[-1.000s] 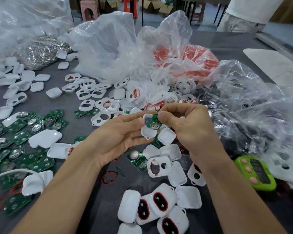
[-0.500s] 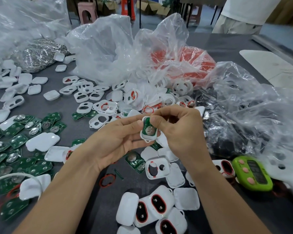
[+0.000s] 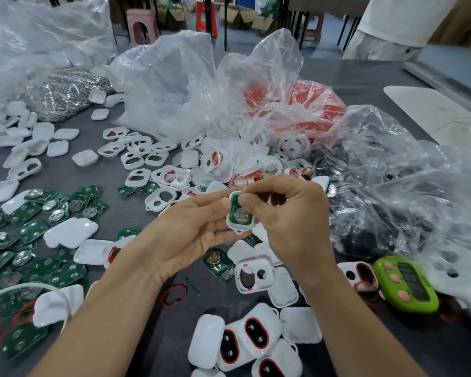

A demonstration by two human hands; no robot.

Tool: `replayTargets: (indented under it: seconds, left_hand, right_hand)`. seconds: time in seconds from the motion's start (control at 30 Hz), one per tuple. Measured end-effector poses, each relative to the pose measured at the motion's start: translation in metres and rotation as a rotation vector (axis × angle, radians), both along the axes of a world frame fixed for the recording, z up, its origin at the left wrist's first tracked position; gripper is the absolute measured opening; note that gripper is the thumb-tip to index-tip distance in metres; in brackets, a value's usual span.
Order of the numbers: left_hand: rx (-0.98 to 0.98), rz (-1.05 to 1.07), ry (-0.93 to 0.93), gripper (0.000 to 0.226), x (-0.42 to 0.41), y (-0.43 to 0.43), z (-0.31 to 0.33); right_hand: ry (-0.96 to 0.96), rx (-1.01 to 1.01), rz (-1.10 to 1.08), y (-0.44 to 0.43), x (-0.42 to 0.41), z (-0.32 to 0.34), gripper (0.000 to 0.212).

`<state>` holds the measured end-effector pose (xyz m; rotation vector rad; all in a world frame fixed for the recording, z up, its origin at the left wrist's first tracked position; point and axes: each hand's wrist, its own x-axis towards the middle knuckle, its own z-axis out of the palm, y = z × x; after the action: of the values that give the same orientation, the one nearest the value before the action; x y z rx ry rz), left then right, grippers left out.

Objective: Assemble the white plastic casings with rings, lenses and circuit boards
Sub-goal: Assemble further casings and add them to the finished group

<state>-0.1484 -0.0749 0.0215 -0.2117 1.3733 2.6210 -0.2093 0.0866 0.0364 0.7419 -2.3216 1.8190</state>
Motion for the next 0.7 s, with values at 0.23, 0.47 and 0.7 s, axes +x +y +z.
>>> replayTargets:
  seconds: [0.23, 0.47, 0.7]
  left_hand:
    - [0.003, -0.031, 0.038, 0.034, 0.001, 0.000, 0.001]
    - [0.043, 0.025, 0.031, 0.033, -0.001, -0.002, -0.001]
    - [0.032, 0.045, 0.010, 0.036, -0.002, -0.005, -0.002]
  right_hand:
    - [0.075, 0.030, -0.085, 0.000, 0.005, -0.001, 0.014]
    - [0.123, 0.027, -0.094, 0.006, 0.003, 0.008, 0.010]
    - [0.208, 0.287, -0.013, 0.008, 0.004, 0.012, 0.023]
